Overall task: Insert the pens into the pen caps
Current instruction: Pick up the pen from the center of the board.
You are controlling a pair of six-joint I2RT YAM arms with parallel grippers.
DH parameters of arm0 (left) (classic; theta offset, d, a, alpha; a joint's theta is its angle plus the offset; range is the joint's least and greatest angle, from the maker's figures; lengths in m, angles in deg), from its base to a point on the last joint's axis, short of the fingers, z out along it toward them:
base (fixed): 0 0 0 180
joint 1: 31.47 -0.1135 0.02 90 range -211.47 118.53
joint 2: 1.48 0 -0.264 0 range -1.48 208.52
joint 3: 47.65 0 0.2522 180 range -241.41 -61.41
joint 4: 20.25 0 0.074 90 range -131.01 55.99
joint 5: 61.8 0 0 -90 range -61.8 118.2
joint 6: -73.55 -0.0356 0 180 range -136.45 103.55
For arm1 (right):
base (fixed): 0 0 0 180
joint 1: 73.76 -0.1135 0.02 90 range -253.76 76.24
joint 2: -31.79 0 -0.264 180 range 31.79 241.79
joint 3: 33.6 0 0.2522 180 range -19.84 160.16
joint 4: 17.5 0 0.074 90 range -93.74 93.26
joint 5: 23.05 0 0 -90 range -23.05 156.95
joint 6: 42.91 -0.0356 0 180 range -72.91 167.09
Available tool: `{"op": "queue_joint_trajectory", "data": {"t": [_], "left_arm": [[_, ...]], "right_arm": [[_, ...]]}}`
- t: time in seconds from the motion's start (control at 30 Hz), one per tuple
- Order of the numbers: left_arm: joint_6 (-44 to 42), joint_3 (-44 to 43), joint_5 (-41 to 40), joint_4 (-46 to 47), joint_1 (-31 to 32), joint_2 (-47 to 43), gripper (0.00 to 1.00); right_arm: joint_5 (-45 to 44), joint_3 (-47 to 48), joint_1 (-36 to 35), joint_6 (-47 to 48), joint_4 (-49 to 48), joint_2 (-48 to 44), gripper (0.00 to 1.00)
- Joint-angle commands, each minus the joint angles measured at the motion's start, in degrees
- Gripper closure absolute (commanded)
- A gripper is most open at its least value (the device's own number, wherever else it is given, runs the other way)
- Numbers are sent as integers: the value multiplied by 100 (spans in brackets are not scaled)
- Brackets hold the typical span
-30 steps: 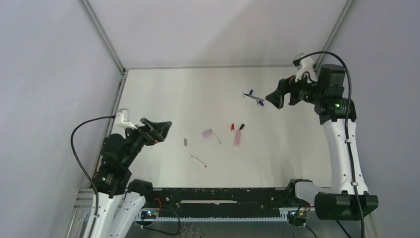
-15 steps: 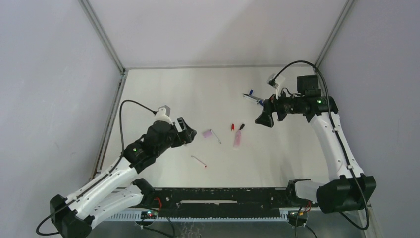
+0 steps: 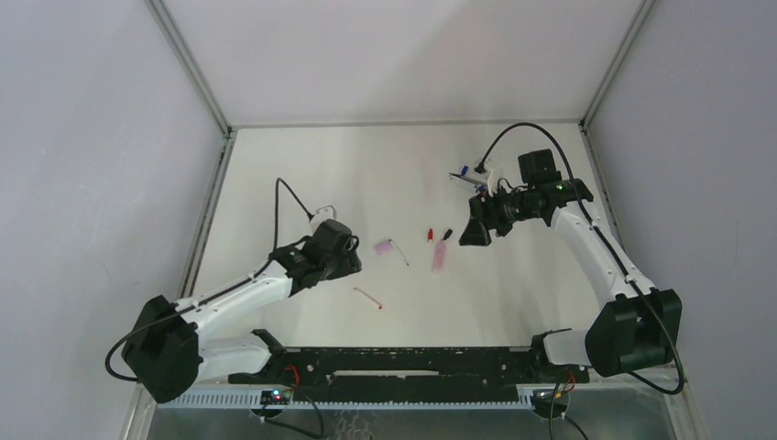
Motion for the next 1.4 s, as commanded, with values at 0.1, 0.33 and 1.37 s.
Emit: {"op": "queue_joint_trajectory", "data": {"t": [0.1,0.33,1.37], "left_arm": [[-518,-629,-191,-364,31,396,55],[-143,-352,300,-347,111,224,57],[2358,316,-117,-335,925,3,47]], "right_arm": [[292,-87,-48,-223,-313,35,21],[297,-90,-190,-172,-313,79,23],[459,-559,-193,-284,-670,-405,22]]}}
